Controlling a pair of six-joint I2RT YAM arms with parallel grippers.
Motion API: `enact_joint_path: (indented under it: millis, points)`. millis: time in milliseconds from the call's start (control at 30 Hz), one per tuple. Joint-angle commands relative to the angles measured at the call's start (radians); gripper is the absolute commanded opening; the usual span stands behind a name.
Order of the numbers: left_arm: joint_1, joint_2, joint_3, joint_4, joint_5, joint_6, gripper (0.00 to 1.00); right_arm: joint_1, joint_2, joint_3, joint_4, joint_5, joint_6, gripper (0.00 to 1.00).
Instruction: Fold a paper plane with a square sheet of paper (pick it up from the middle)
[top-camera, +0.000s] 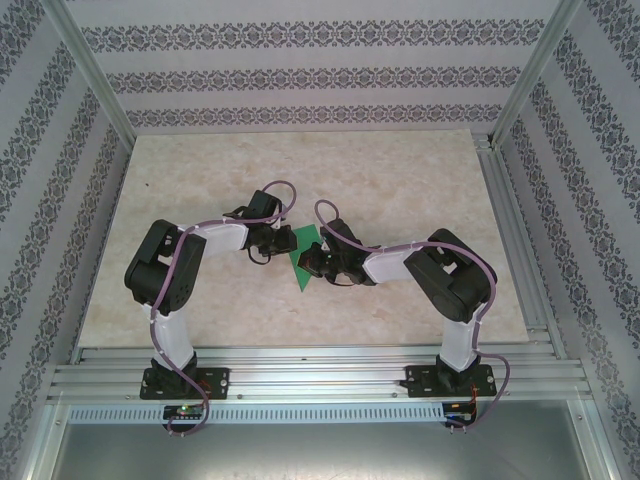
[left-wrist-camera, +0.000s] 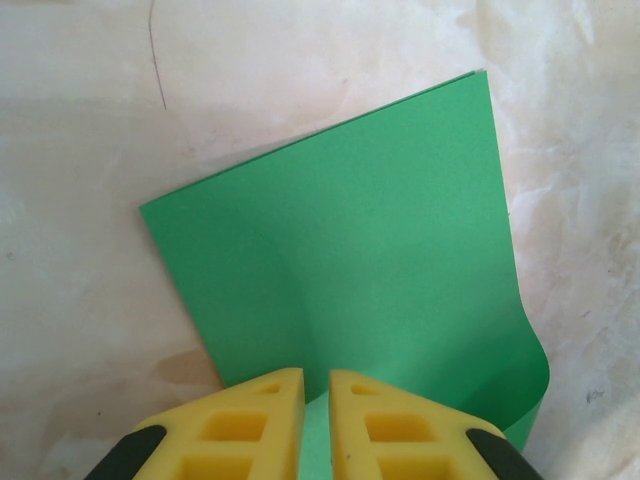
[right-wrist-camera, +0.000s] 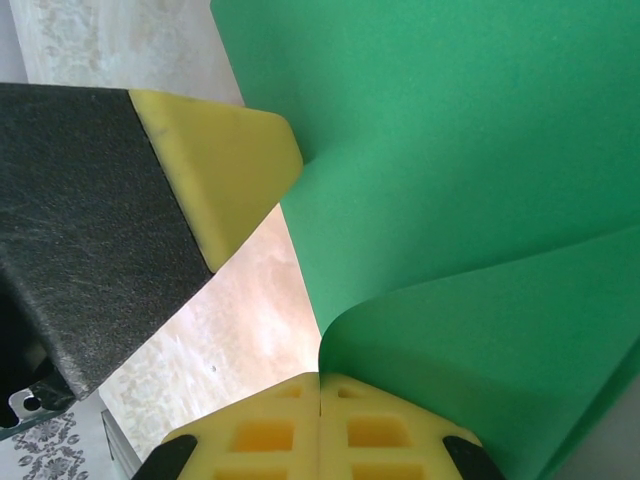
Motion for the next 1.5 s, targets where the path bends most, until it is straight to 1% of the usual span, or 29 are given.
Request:
enact_joint_path:
  millis: [0,467,1367,1467]
  points:
    - [0.003,0.033,0.002,-0.02,0.007,0.011,0.17,-0.008,0.027,0.013,0.036,0.011,0.009,0.0]
    - [0.003,0.033,0.001,-0.017,0.014,0.01,0.17,-0.011,0.044,0.011,0.049,0.011,0.022,0.0]
    - [0.002,0.016,0.002,-0.02,0.019,0.005,0.17,-0.017,0.054,-0.005,0.032,0.059,0.041,0.0]
    - [0.003,-0.013,0.006,-0.031,0.01,-0.006,0.19,-0.016,0.055,-0.004,0.006,0.063,0.042,0.08]
